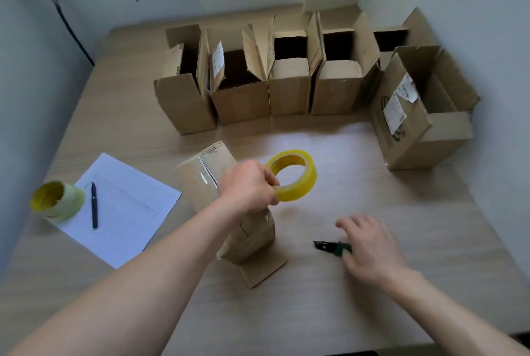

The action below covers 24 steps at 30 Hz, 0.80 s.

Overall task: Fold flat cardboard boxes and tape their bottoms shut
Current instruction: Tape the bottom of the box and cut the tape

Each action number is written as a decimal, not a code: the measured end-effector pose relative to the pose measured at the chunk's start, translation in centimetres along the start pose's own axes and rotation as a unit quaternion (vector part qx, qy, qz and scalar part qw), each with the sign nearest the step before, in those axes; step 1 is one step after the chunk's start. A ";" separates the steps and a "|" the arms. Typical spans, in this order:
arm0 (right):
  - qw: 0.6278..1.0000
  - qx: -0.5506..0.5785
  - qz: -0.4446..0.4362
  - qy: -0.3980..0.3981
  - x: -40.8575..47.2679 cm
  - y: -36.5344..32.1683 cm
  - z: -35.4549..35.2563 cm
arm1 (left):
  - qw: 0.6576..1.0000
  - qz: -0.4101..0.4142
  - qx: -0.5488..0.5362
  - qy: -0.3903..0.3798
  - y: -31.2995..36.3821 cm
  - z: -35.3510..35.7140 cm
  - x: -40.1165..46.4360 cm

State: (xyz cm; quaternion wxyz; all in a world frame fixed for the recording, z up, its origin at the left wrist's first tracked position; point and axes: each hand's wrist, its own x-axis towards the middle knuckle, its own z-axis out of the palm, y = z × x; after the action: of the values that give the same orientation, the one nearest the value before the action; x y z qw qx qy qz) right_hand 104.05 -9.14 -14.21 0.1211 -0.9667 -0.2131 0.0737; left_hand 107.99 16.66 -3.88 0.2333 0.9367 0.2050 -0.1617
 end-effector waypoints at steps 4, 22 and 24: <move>0.995 -0.076 0.027 -0.054 -2.4 1.4 2.6 | 1.000 0.000 -0.021 -0.008 0.0 -0.2 -0.2; 0.926 0.370 -0.062 0.049 -0.7 -4.7 0.9 | 1.000 0.007 -0.023 -0.009 -0.1 -0.5 -0.3; 0.930 0.361 -0.067 0.032 -0.3 -4.8 1.1 | 1.000 0.007 -0.023 -0.009 -0.1 -0.5 -0.3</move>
State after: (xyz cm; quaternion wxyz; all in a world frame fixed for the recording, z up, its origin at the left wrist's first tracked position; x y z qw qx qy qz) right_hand 101.68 -4.81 -13.94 0.4735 -0.8428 -0.2328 0.1063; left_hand 107.76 16.87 -3.40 0.2578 0.9310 0.1999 -0.1638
